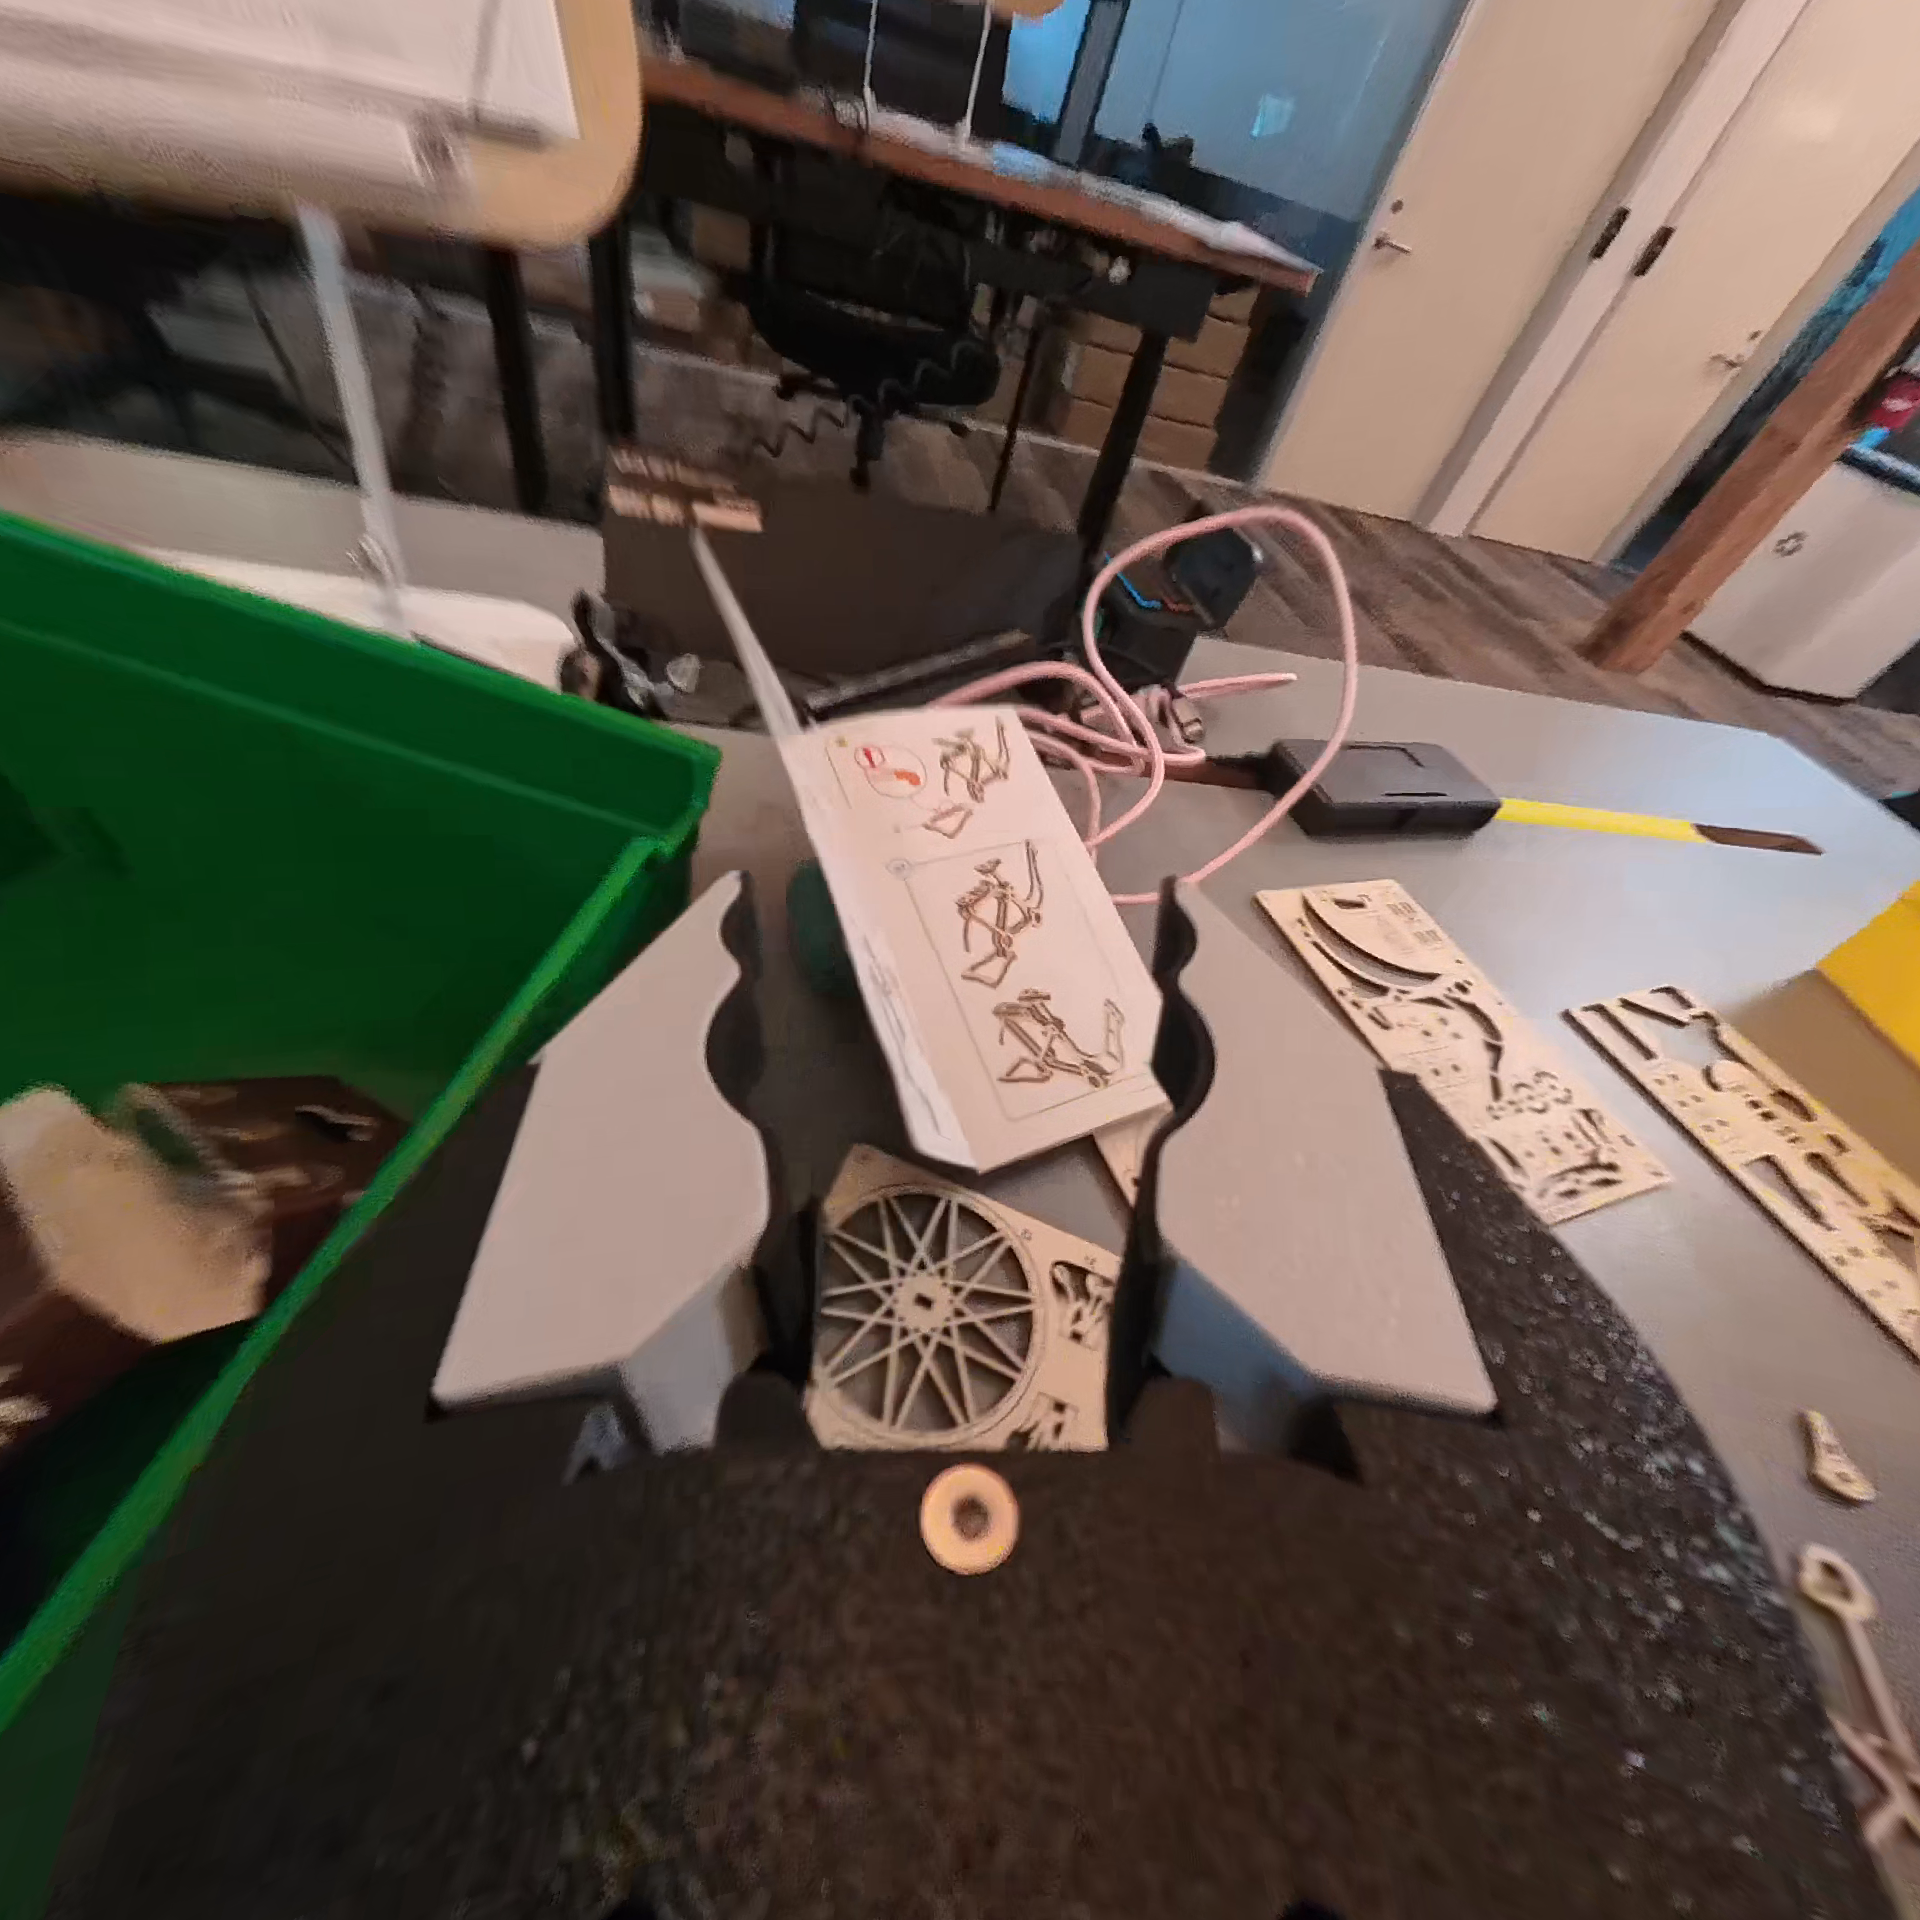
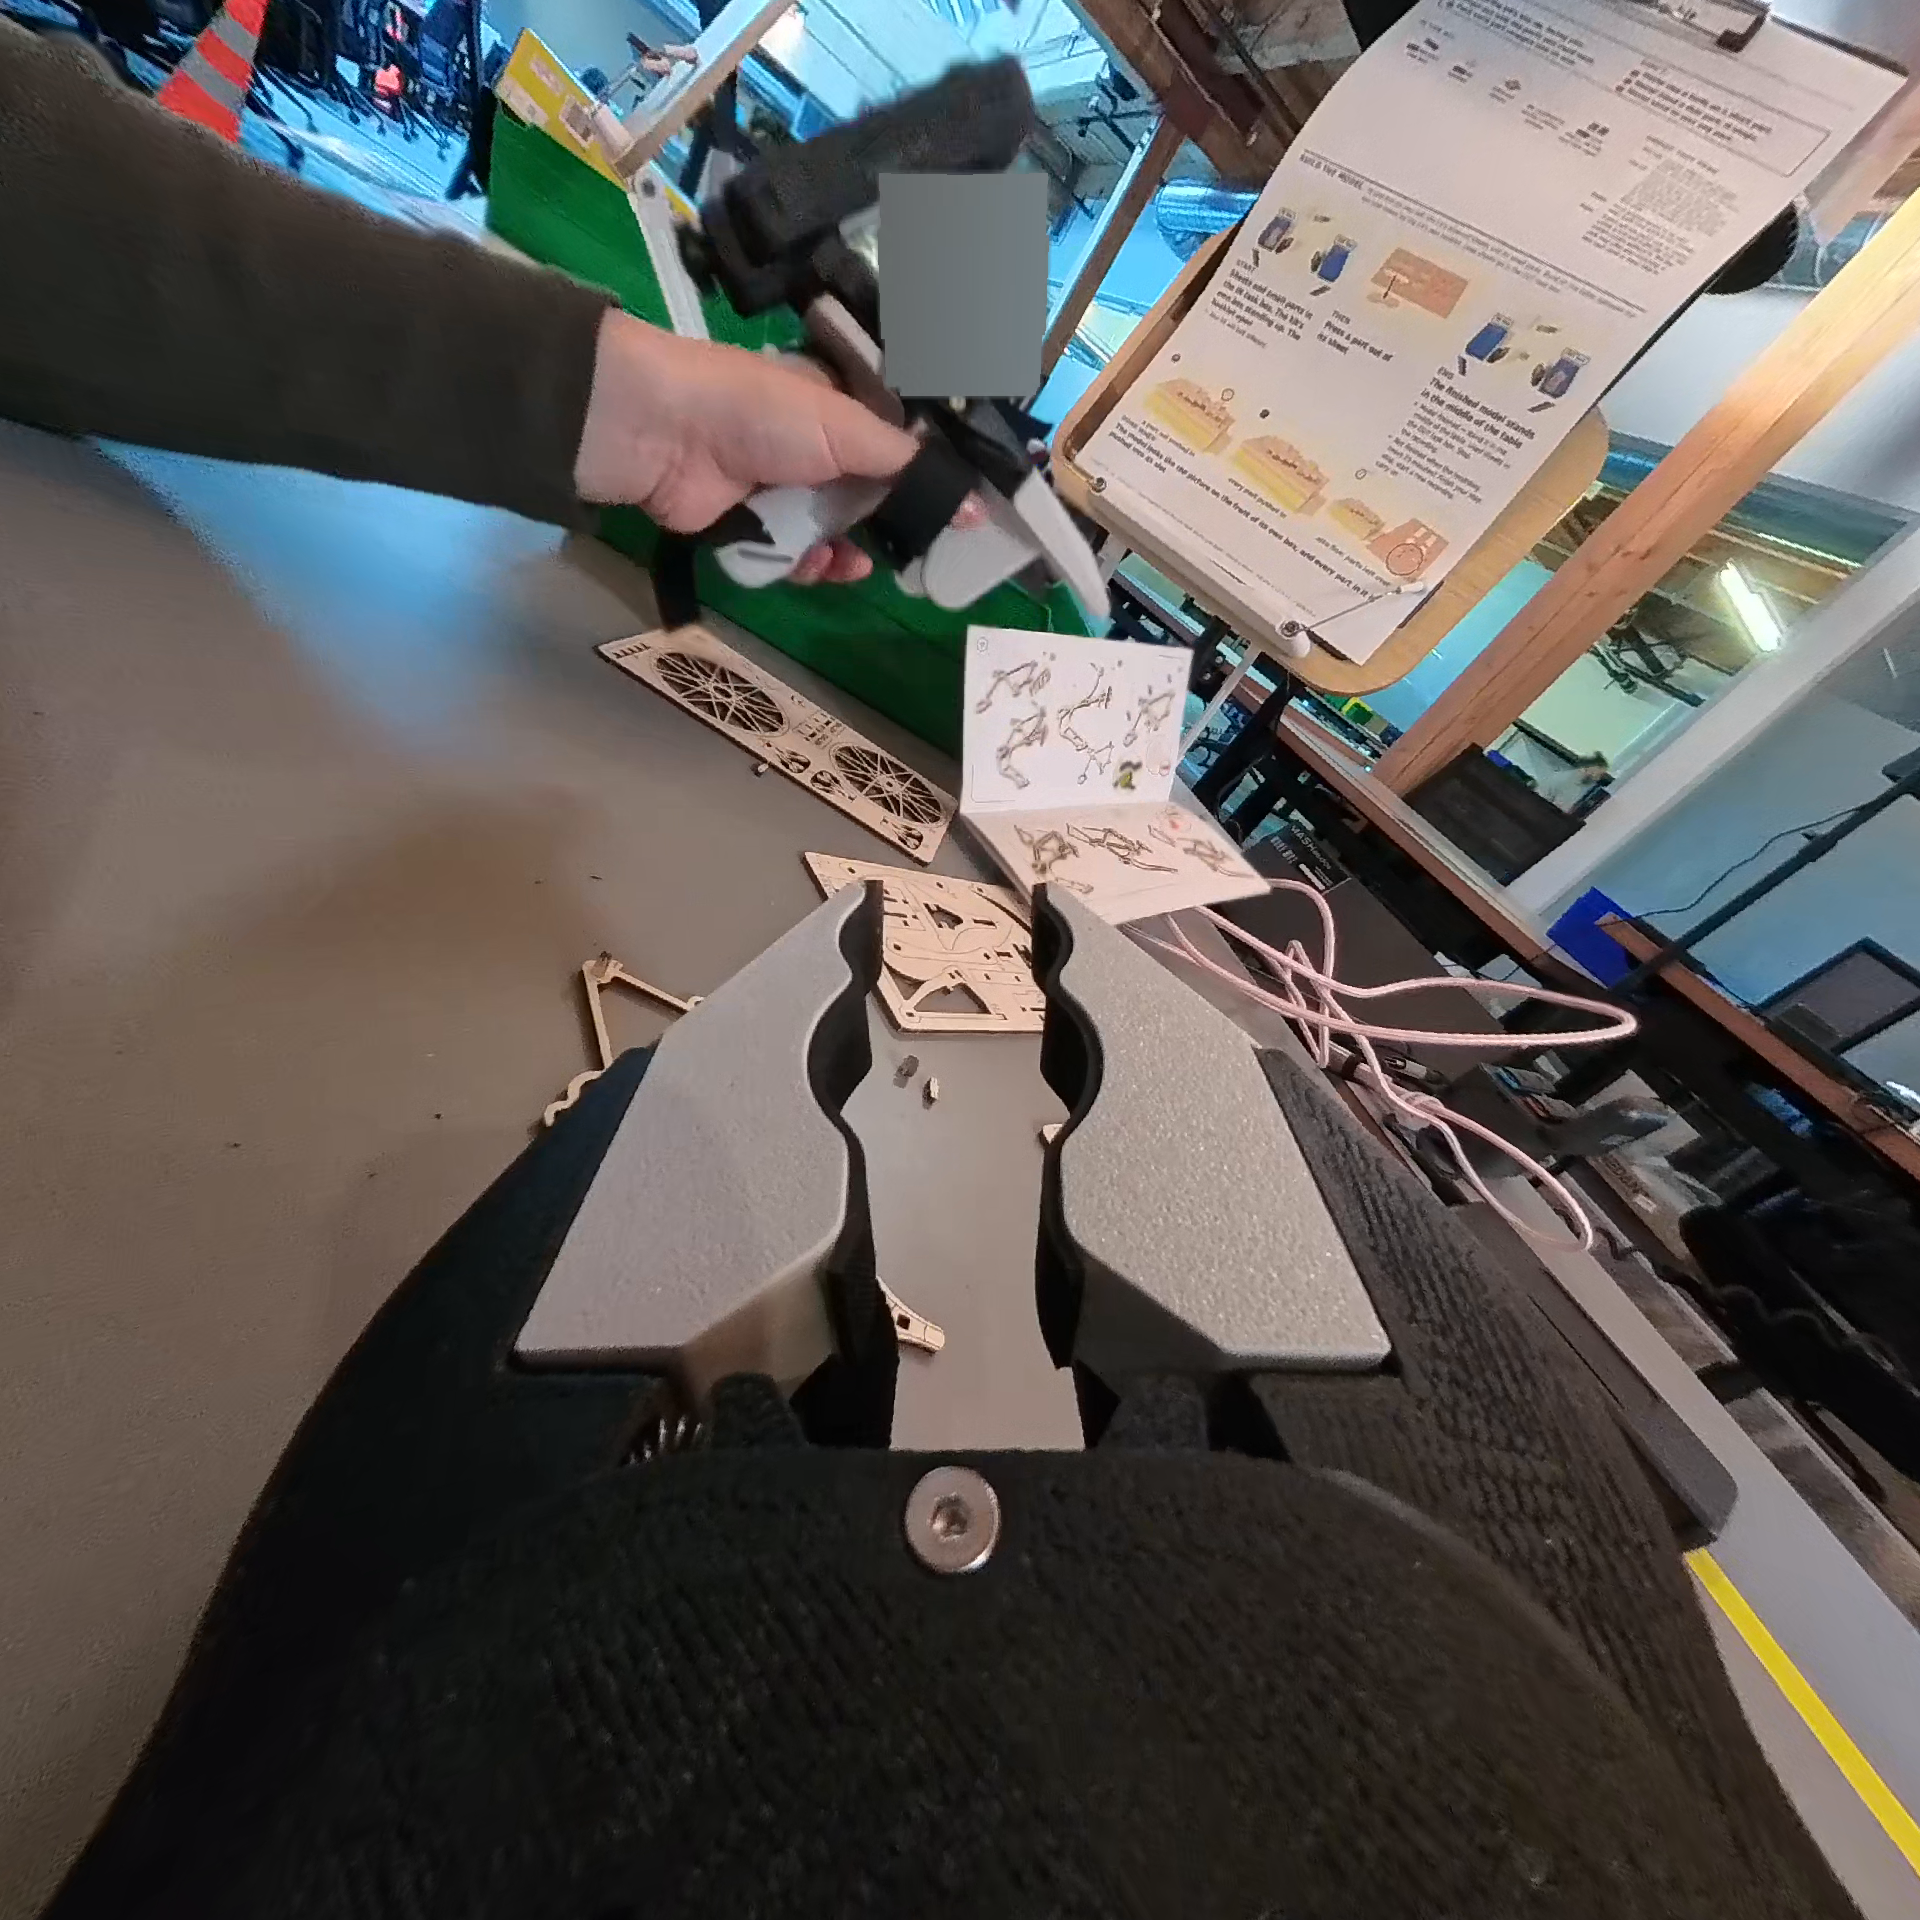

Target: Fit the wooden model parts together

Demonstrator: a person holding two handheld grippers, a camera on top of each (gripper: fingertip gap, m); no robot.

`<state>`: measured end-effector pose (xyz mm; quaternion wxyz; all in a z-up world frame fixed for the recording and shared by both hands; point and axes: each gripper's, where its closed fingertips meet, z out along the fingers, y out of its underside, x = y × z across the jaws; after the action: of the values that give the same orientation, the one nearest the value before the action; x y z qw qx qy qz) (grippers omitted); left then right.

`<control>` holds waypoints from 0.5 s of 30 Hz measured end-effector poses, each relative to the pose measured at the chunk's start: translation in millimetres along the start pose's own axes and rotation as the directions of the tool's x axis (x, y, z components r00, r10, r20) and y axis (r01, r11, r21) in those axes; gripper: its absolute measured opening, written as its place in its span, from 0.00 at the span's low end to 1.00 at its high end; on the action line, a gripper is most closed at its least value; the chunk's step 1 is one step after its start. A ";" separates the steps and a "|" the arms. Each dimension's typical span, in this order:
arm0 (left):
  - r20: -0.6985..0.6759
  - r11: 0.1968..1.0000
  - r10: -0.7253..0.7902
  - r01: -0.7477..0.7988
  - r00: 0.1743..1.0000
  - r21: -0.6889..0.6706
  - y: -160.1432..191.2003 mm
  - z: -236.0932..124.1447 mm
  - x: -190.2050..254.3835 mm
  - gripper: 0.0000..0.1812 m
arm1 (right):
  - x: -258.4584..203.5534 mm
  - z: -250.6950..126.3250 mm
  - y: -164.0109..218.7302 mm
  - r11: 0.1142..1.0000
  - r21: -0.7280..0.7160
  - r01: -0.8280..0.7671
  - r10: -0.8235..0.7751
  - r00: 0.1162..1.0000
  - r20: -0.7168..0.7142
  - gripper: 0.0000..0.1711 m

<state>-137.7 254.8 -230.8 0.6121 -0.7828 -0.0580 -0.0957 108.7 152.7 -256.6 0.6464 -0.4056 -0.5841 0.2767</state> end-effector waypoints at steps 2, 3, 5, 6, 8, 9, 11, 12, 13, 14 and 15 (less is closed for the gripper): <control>0.051 0.991 0.087 -0.091 0.995 0.094 -19.9 -22.4 -1.8 0.43 | -0.3 0.0 -0.3 1.000 0.000 0.006 -0.006 1.000 -0.001 0.16; 0.077 0.977 0.130 -0.141 0.989 0.158 -31.9 -35.9 -1.5 0.43 | -0.5 0.0 -0.1 1.000 -0.002 0.011 -0.011 1.000 -0.002 0.16; 0.132 0.926 0.208 -0.239 0.969 0.293 -53.6 -65.0 1.3 0.43 | 0.9 0.0 1.3 1.000 -0.011 0.027 -0.027 1.000 -0.011 0.16; 0.160 0.890 0.245 -0.287 0.956 0.354 -61.2 -78.2 3.7 0.43 | 1.8 0.1 2.3 0.999 -0.016 0.034 -0.035 0.999 -0.017 0.16; 0.197 0.820 0.314 -0.370 0.929 0.436 -63.4 -95.2 10.7 0.41 | 3.8 0.4 4.3 0.999 -0.028 0.043 -0.044 0.999 -0.027 0.16; 0.195 0.791 0.358 -0.408 0.913 0.456 -56.5 -97.7 17.6 0.40 | 4.7 0.6 5.0 0.998 -0.032 0.046 -0.047 0.998 -0.034 0.16; 0.179 0.737 0.460 -0.486 0.870 0.470 -32.8 -98.6 38.1 0.38 | 6.1 0.7 5.9 0.998 -0.041 0.057 -0.059 0.997 -0.046 0.15; 0.174 0.702 0.518 -0.532 0.838 0.474 -18.4 -99.4 52.1 0.36 | 6.5 0.8 6.3 0.997 -0.047 0.065 -0.067 0.996 -0.052 0.16; 0.162 0.660 0.580 -0.577 0.798 0.481 -3.0 -100.2 68.9 0.32 | 6.8 0.9 6.9 0.996 -0.053 0.072 -0.075 0.996 -0.057 0.15; 0.140 0.617 0.643 -0.618 0.753 0.487 12.8 -100.1 87.2 0.30 | 7.5 1.2 7.6 0.995 -0.059 0.078 -0.082 0.995 -0.064 0.15; 0.107 0.583 0.695 -0.645 0.711 0.495 26.3 -99.5 105.8 0.28 | 8.5 1.5 8.5 0.994 -0.066 0.082 -0.087 0.994 -0.070 0.15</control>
<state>-37.0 149.2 -209.2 0.7843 -0.5549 0.2491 0.1225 109.5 164.4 -259.3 0.6654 -0.4105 -0.5850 0.2157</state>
